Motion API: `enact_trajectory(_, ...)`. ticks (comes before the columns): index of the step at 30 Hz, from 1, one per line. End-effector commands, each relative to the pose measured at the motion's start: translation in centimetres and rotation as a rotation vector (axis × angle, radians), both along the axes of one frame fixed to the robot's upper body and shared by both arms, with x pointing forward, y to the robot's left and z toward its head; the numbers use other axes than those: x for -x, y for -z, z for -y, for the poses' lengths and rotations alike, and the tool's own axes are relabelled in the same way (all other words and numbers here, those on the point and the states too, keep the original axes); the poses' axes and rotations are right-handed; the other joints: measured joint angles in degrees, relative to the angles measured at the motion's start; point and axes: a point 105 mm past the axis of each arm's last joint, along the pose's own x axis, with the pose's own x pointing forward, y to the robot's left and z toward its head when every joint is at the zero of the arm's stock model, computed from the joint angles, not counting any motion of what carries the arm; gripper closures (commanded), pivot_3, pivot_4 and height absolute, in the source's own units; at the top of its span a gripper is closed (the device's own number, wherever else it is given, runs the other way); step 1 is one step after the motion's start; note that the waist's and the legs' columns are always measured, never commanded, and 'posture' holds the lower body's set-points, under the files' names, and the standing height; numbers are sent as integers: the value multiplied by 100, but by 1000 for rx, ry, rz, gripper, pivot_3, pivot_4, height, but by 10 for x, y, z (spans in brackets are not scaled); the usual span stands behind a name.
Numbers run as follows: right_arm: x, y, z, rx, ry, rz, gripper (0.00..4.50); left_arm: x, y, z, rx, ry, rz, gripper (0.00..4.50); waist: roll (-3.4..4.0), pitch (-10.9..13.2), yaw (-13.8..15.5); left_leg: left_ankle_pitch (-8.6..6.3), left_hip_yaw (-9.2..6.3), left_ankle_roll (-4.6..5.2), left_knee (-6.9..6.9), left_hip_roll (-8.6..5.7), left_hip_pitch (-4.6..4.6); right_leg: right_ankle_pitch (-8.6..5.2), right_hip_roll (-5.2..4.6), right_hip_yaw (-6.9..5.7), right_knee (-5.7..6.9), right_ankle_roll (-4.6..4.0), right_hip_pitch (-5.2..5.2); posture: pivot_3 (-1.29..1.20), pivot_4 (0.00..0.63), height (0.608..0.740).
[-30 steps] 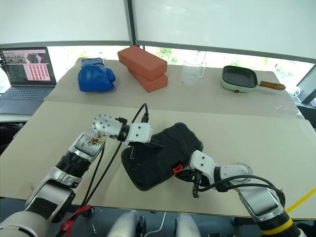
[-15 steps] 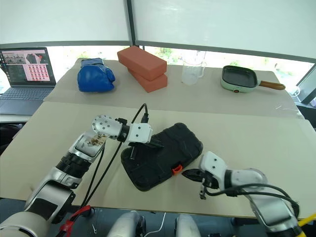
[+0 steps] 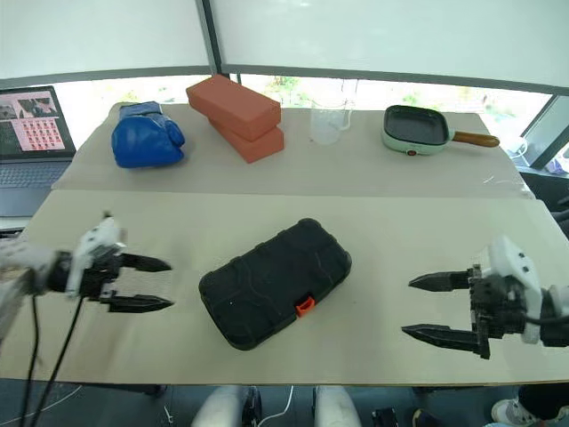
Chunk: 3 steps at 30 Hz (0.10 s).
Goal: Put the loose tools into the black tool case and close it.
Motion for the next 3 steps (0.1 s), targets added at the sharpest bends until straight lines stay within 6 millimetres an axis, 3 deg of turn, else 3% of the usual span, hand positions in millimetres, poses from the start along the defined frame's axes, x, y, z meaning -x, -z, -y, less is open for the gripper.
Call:
enact_trajectory(1, -4, -21, 1, -53, -11, 31, 7, 7, -19, -3, 11, -21, 70, 44, 6, 6, 65, 0, 1, -1, 0, -9, -3, 3, -11, 1, -2, 7, -3, 0, 150, 738)
enact_trajectory(3, -8, -26, 0, -84, -8, 32, 7, 10, -22, 0, 39, -29, 77, 44, 5, 6, 90, -1, 2, -1, 0, -23, -7, 1, -24, 1, -5, 14, -5, 0, 150, 738)
